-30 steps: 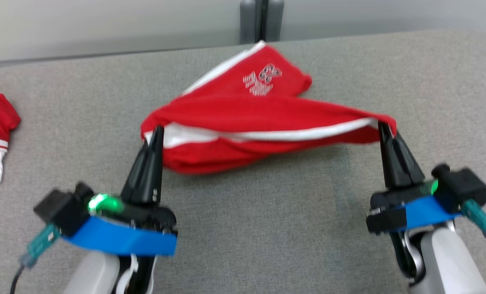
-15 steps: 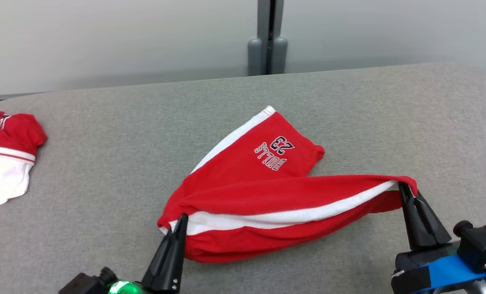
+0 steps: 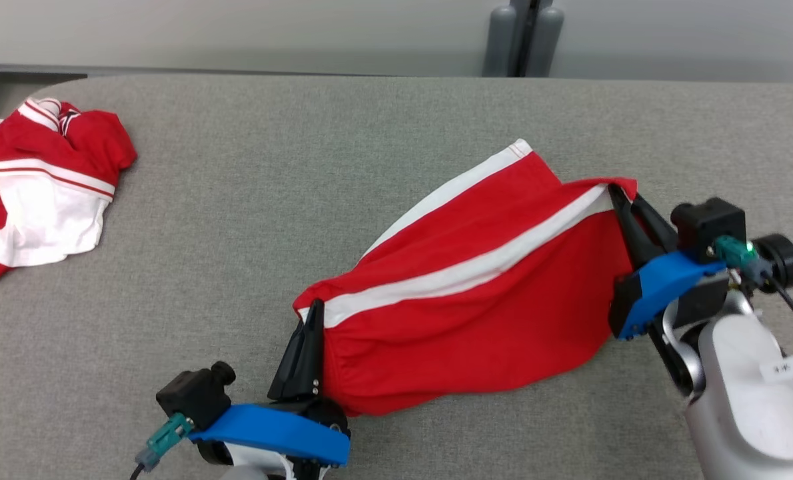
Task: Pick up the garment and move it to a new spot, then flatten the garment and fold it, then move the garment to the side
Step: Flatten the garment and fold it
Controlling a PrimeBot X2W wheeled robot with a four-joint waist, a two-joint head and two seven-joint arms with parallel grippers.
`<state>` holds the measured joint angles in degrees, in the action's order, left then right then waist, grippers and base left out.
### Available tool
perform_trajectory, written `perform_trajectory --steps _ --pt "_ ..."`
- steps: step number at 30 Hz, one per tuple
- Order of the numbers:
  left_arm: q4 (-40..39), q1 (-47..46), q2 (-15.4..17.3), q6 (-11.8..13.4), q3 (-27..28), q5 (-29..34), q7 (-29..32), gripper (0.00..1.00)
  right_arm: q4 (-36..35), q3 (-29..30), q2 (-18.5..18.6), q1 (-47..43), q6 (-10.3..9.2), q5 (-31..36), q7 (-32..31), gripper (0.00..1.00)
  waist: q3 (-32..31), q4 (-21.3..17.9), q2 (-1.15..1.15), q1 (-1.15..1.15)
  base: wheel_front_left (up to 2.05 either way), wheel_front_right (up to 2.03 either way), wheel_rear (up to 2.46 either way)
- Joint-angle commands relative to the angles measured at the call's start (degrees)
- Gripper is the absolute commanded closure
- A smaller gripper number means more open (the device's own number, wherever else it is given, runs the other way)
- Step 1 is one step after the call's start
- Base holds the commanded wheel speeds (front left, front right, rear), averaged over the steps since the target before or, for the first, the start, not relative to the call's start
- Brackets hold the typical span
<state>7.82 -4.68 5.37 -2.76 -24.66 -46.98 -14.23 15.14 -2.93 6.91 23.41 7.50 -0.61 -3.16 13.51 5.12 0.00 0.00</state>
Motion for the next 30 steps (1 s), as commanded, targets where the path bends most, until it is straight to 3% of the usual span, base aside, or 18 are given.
perform_trajectory --steps 1,12,14,16,17,18,19,24,30 --pt "1.8 -2.1 -0.5 0.3 0.7 -0.8 -0.2 1.00 2.5 -0.6 1.1 3.5 -0.01 0.6 0.0 1.00 2.0 1.7 0.00 0.00 0.00 0.00 0.00" --pt "14.2 -12.5 -2.4 1.2 0.3 -4.5 -0.9 1.00 25.1 -3.6 2.3 22.9 -0.01 -0.4 -0.3 1.00 7.0 5.1 0.00 0.00 0.00 0.00 0.00" --pt "15.0 -13.2 -2.5 1.2 -0.8 -6.1 -1.0 1.00 28.7 -4.4 1.7 24.9 -0.01 -1.4 0.2 0.90 7.3 5.5 0.00 0.00 0.00 0.00 0.00" --pt "15.4 -13.6 -2.5 1.5 -1.6 -7.1 -1.0 1.00 31.8 -4.4 1.9 26.9 -0.01 -2.2 1.1 0.62 7.4 5.8 0.00 0.00 0.00 0.00 0.00" --pt "15.4 -13.6 -2.5 1.6 -2.1 -7.4 -1.0 0.80 33.0 -4.9 2.0 27.8 -0.01 -2.0 1.7 0.35 7.5 6.0 0.00 0.00 0.00 0.00 0.00" --pt "15.3 -13.6 -2.5 1.6 -2.6 -7.4 -1.0 0.50 34.2 -5.2 2.0 28.5 -0.01 -2.0 2.3 0.00 7.5 6.1 0.00 0.00 0.00 0.00 0.00" --pt "15.0 -13.6 -2.5 1.8 -2.9 -7.6 -1.0 0.00 35.4 -5.5 2.0 29.0 -0.01 -2.2 2.9 0.00 7.5 6.2 0.00 0.00 0.00 0.00 0.00" --pt "14.3 -13.2 -2.4 2.4 -3.9 -3.0 -1.0 0.00 39.9 -6.8 2.0 31.3 -0.01 -3.0 5.9 0.00 7.1 6.2 0.00 0.00 0.00 0.00 0.00" --pt "12.7 -11.5 1.1 4.1 -5.0 4.1 -1.0 0.00 43.5 -9.3 2.3 32.3 -0.01 -4.2 8.1 0.00 6.0 5.7 0.00 0.00 0.00 0.00 0.00"
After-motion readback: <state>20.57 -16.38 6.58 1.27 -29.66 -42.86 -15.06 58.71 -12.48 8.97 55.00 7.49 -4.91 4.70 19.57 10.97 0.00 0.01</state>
